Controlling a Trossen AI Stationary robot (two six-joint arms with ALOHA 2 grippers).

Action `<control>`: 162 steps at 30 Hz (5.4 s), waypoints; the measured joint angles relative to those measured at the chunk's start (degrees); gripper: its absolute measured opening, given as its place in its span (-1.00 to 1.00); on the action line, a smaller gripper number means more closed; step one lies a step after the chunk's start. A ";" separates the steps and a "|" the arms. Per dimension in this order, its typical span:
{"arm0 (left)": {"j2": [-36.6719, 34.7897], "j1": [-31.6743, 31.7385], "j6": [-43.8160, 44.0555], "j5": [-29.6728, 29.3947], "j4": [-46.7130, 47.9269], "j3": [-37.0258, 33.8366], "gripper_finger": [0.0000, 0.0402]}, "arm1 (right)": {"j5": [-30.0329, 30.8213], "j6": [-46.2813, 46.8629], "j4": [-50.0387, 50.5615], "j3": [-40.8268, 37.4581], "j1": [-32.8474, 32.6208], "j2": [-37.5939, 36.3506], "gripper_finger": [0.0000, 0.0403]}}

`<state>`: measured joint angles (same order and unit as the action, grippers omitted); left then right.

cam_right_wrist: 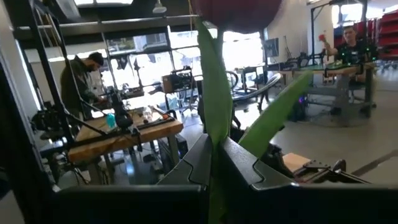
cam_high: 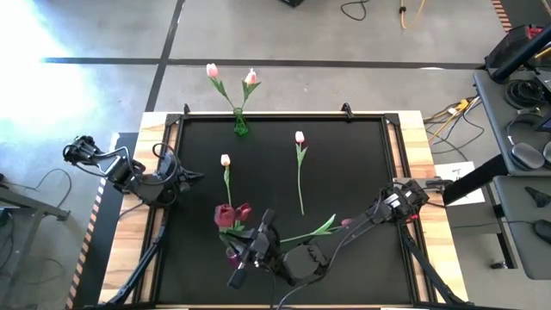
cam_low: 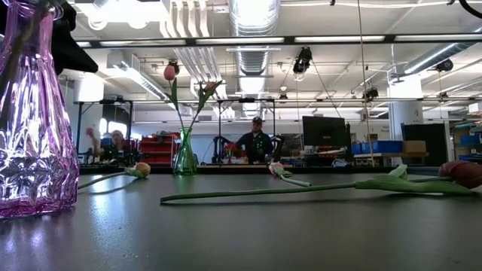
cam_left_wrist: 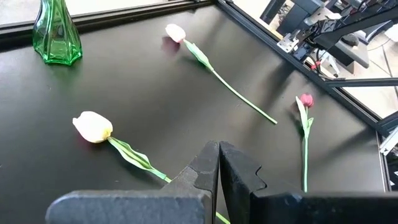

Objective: Sort flowers into vase by color
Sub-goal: Put the top red tulip into the purple vase, then put the left pink tulip into the green vase

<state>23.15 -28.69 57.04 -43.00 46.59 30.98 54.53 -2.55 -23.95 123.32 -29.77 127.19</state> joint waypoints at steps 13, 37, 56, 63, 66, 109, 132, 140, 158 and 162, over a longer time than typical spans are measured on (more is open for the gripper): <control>0.21 0.00 0.00 0.02 -0.22 0.00 -1.00 | 0.15 1.39 2.26 -0.27 0.43 1.88 -0.94; 0.24 0.00 -0.87 0.28 -0.33 0.00 -1.00 | 2.98 14.72 20.61 -0.13 0.66 1.95 -0.27; 0.24 0.02 -0.85 1.18 -0.46 0.00 -1.00 | -6.36 37.65 47.17 7.95 0.95 1.95 0.19; 0.23 0.02 -0.85 1.78 -0.57 0.00 -1.00 | -12.39 43.41 57.03 11.29 0.93 0.70 0.22; 0.30 0.02 -0.85 2.49 -0.68 0.00 -1.00 | -16.48 46.53 63.29 11.57 0.93 -1.73 0.16; 47.28 31.39 21.59 26.53 -5.31 12.44 -0.49 | -74.72 3.40 70.69 -49.15 51.85 -55.82 -0.96; 59.27 48.06 11.98 39.04 -15.62 9.07 -0.31 | -75.59 3.43 67.85 -50.79 52.22 -57.02 -0.95; 63.65 48.34 10.32 38.21 -16.33 9.58 -0.43 | -75.56 4.02 67.89 -50.79 52.20 -57.02 -0.95; 49.47 48.27 5.39 23.64 -12.28 15.95 -1.00 | -75.50 4.04 67.75 -50.66 52.20 -57.02 -0.95; 49.04 48.51 6.67 23.43 -7.94 17.35 -0.95 | -75.49 4.03 67.70 -50.64 52.20 -57.02 -0.95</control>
<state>72.19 19.82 63.71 -19.58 38.65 48.34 -20.95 1.48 43.75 72.69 22.44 70.17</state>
